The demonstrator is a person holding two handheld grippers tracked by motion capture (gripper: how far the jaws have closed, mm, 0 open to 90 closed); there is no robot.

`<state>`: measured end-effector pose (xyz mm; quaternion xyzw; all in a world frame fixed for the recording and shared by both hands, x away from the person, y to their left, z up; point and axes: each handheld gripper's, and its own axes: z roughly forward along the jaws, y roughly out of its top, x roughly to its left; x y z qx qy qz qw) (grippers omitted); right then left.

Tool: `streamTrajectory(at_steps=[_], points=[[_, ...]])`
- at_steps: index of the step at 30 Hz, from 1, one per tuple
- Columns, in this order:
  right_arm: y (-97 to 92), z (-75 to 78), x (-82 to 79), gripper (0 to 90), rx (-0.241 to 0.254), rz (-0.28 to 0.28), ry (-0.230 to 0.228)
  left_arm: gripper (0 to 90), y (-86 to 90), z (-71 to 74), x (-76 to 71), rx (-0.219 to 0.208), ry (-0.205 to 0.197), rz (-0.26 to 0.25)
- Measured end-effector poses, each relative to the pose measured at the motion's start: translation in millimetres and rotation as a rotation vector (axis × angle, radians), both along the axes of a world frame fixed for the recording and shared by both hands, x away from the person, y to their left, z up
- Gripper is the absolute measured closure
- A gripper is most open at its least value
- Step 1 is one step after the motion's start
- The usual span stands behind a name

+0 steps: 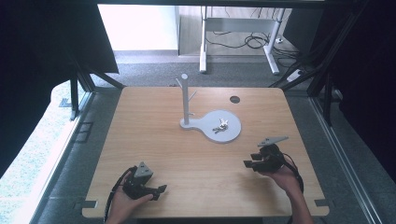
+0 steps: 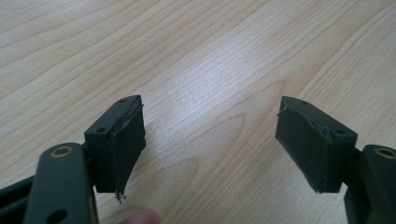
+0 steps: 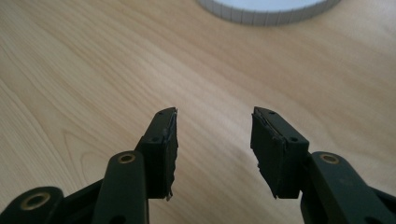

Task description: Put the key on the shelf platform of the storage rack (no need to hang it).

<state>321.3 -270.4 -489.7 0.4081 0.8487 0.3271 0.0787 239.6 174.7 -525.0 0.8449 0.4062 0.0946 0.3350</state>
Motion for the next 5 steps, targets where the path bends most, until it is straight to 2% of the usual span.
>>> streamTrajectory(at_steps=[5], points=[[-0.5,-9.8,-11.5,51.8,0.021,0.006,-0.031,24.4,-1.8,-1.7,0.5,0.007,0.005,0.002]])
